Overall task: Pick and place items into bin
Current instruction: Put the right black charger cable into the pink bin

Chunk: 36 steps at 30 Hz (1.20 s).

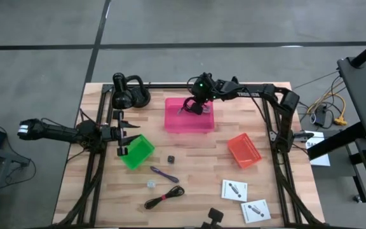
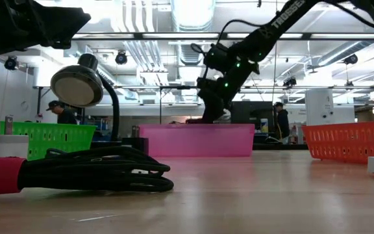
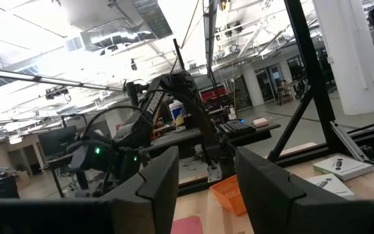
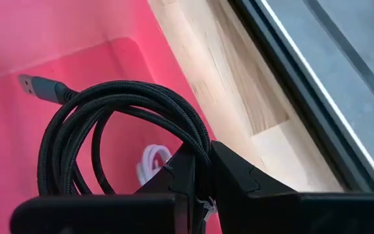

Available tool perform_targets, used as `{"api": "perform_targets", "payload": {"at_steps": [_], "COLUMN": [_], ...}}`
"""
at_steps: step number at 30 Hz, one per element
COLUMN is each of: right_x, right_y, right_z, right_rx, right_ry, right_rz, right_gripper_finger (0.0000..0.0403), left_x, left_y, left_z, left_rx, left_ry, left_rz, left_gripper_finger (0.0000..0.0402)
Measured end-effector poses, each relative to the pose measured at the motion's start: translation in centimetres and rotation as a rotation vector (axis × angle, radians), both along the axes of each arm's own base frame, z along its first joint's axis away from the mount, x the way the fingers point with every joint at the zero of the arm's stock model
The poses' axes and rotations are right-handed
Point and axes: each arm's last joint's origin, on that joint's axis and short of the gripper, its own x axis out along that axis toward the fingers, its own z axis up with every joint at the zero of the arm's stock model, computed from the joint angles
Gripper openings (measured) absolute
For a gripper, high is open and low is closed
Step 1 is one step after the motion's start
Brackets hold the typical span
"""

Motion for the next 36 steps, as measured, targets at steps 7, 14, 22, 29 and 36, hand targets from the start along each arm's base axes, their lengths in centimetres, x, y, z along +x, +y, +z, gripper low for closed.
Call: {"api": "perform_targets", "payload": {"at_steps": [7,14,22,29,36], "right_x": [0.1,-0.3,-0.3,-0.3,-0.1], "right_y": [-0.3,-0.9,-0.9,-0.9,-0.6], "right_z": [-1.8,-1.9,-1.8,-1.8,-1.8], "right_rx": [0.015,0.000,0.004,0.009,0.011], "right_ry": [0.053,0.069,0.065,0.062,0.059], "right_rz": [0.009,-0.024,-0.029,-0.035,-0.028], "right_gripper_finger": [0.0027,0.0027,0.0048,0.0066,0.0085], "left_x": [0.0,0.0,0.0,0.0,0.0], "left_y": [0.0,0.0,0.0,0.0,0.0], "left_z": [0.0,0.0,0.0,0.0,0.0], "left_rx": [0.000,0.000,0.000,0.000,0.000], "left_ry": [0.003,0.004,0.004,0.004,0.004], "left_rz": [0.000,0.000,0.000,0.000,0.000], "left_gripper_finger": [0.0137,0.0137,0.0137,0.0137,0.0137]}}
